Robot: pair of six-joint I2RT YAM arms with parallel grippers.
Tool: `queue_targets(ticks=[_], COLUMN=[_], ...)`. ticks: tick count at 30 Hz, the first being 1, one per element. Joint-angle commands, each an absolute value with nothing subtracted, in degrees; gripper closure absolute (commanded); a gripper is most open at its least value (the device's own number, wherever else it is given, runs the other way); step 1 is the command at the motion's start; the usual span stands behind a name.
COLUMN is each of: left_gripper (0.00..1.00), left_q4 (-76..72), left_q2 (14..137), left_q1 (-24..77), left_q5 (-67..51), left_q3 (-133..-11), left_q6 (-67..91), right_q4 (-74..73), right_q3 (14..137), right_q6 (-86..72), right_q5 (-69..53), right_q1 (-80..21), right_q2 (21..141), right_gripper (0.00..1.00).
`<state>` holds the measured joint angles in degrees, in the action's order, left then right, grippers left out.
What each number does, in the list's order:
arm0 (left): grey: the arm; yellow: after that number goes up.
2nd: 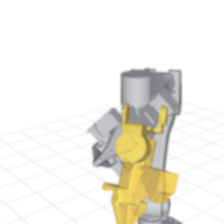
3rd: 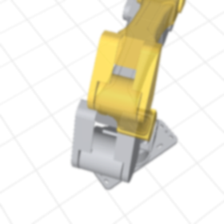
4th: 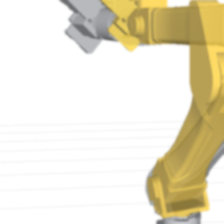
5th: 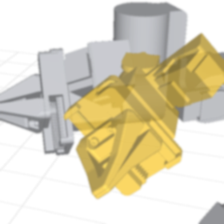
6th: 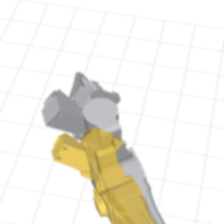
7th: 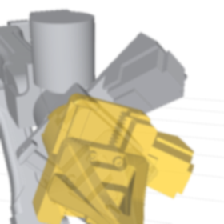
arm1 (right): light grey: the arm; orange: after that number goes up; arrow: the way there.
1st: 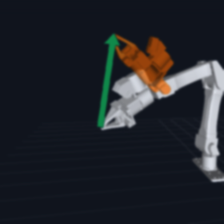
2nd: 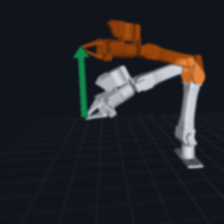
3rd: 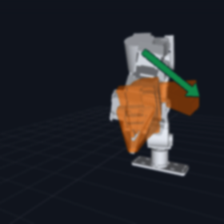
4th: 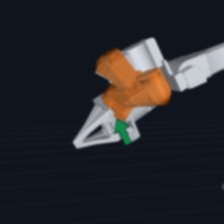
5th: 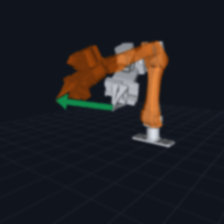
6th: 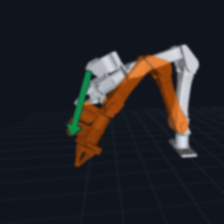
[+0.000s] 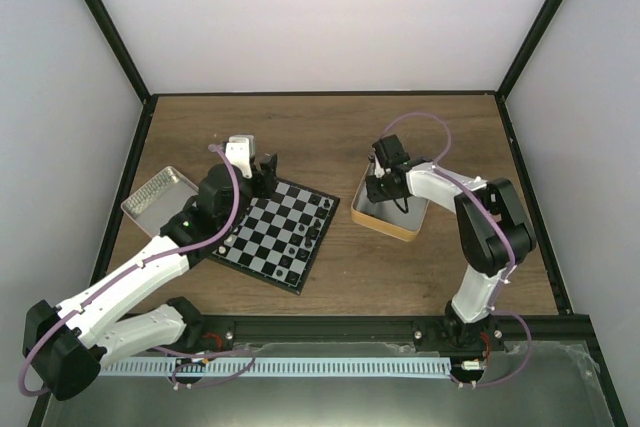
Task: Set up the chess pieces on the board
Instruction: Pick up the chess piece from the storage box.
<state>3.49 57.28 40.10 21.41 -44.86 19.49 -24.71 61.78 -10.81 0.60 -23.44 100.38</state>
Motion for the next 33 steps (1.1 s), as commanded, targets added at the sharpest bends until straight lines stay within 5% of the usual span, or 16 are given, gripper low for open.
queue_targets(ticks=[1, 13, 21, 26, 33], left_gripper=[0.45, 0.45, 0.45, 0.45, 0.45], left_q4=[3.2, 2.9, 3.1, 2.8, 2.8], left_q2=[57.5, 57.8, 57.4, 57.6, 57.7], left_q1=[39.9, 39.9, 39.8, 39.8, 39.9], left_q5=[21.5, 21.5, 21.6, 21.3, 21.1], left_q3=[-45.4, -45.3, -45.0, -44.9, -44.8], left_q6=[19.7, 19.7, 19.7, 19.9, 19.9], right_q4=[-26.8, -26.5, -27.0, -27.4, -28.5], right_q3=[63.1, 64.4, 63.2, 61.9, 61.6], right_q6=[-7.5, -6.8, -8.9, -9.8, -9.5], right_q5=[0.7, 5.0, 5.3, 4.9, 1.7], right_q1=[-23.2, -23.2, -23.2, -23.2, -23.2], right_q2=[102.8, 107.0, 105.6, 104.0, 103.5], right_gripper=[0.64, 0.67, 0.82, 0.72, 0.75])
